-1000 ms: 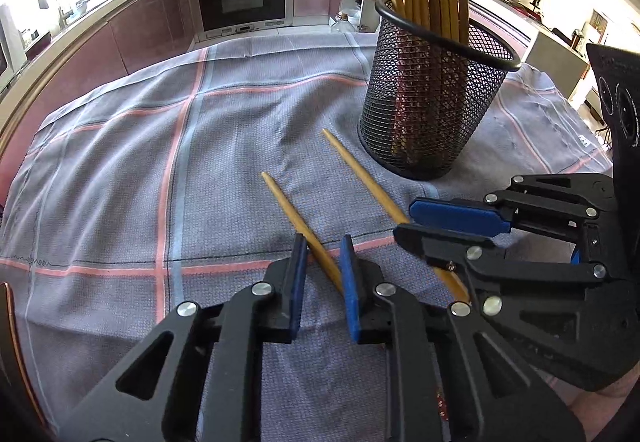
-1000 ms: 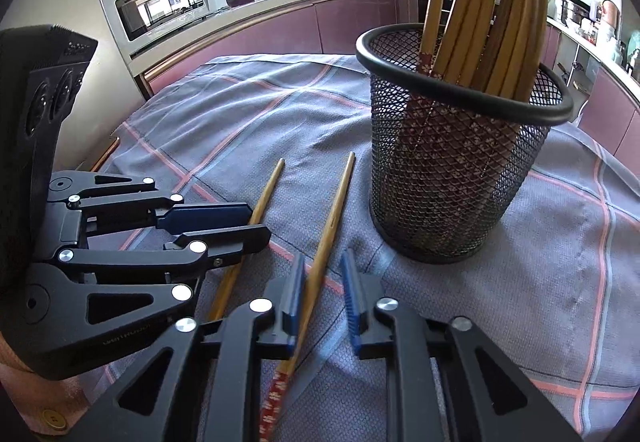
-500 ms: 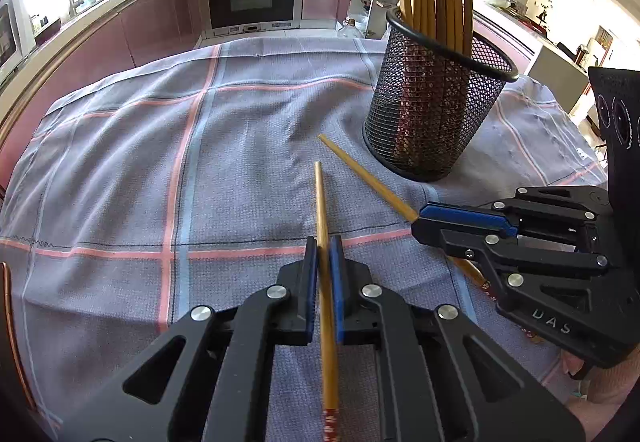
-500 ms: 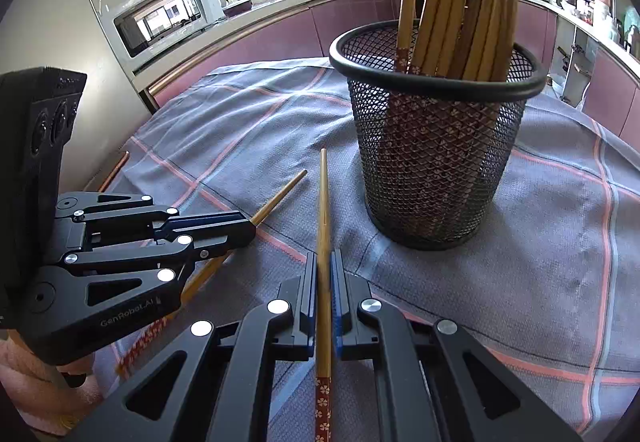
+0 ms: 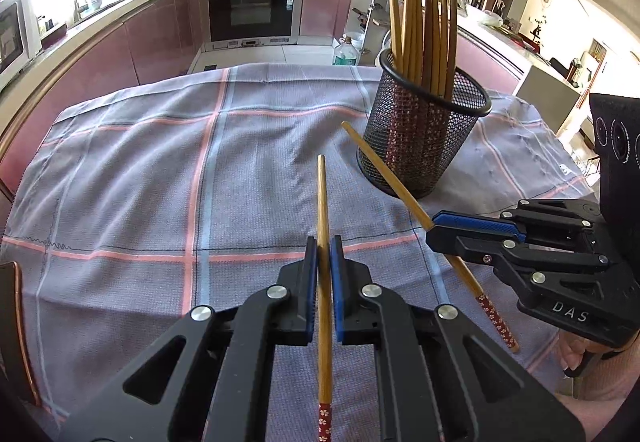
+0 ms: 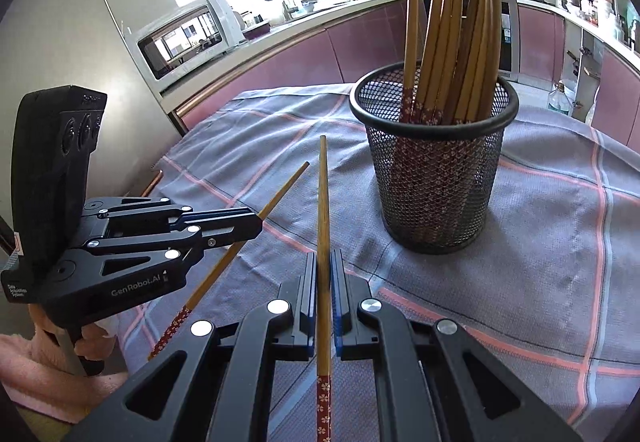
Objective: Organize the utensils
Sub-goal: 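Lift both held chopsticks upright and carry them over the mesh cup, then lower both chopsticks into the mesh cup and open both tools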
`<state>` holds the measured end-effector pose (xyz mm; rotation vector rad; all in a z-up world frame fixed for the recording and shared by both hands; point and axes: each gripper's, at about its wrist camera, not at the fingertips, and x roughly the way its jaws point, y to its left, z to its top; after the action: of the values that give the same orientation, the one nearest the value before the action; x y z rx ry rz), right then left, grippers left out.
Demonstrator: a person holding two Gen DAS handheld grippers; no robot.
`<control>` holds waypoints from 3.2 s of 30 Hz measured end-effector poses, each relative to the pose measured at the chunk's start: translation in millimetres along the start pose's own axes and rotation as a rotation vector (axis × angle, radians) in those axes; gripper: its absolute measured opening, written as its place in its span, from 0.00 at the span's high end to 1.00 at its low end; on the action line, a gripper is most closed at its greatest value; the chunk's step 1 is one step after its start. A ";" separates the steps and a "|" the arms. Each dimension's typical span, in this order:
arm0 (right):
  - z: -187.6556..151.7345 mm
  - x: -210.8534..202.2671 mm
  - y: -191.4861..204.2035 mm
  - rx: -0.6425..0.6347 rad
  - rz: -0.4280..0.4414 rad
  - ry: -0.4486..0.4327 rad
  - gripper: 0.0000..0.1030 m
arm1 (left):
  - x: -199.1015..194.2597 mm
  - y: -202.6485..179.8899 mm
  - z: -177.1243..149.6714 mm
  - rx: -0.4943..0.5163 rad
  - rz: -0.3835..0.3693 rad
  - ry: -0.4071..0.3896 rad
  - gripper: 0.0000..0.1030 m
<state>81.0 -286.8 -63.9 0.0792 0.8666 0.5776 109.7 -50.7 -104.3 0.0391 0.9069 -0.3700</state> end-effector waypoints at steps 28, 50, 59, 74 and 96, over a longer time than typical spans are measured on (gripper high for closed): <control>7.8 -28.3 11.9 -0.006 0.031 -0.084 0.95 | -42.7 1.9 5.8 -0.011 -0.050 -0.088 0.93; 21.7 -66.1 10.3 -0.008 0.025 -0.208 0.95 | -107.2 -3.9 21.4 0.013 -0.179 -0.218 0.93; 27.5 -76.1 9.9 -0.013 0.017 -0.243 0.95 | -118.4 -7.5 29.2 0.009 -0.210 -0.250 0.93; 43.0 -99.2 1.1 -0.014 0.002 -0.317 0.95 | -133.0 -11.3 50.8 0.010 -0.232 -0.306 0.93; 79.6 -132.0 -11.0 -0.022 -0.028 -0.445 0.95 | -168.7 -20.4 110.4 0.044 -0.261 -0.442 0.93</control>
<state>78.0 -350.4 77.0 0.1685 0.4280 0.5164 93.0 -40.4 97.4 -0.1188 0.4659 -0.6141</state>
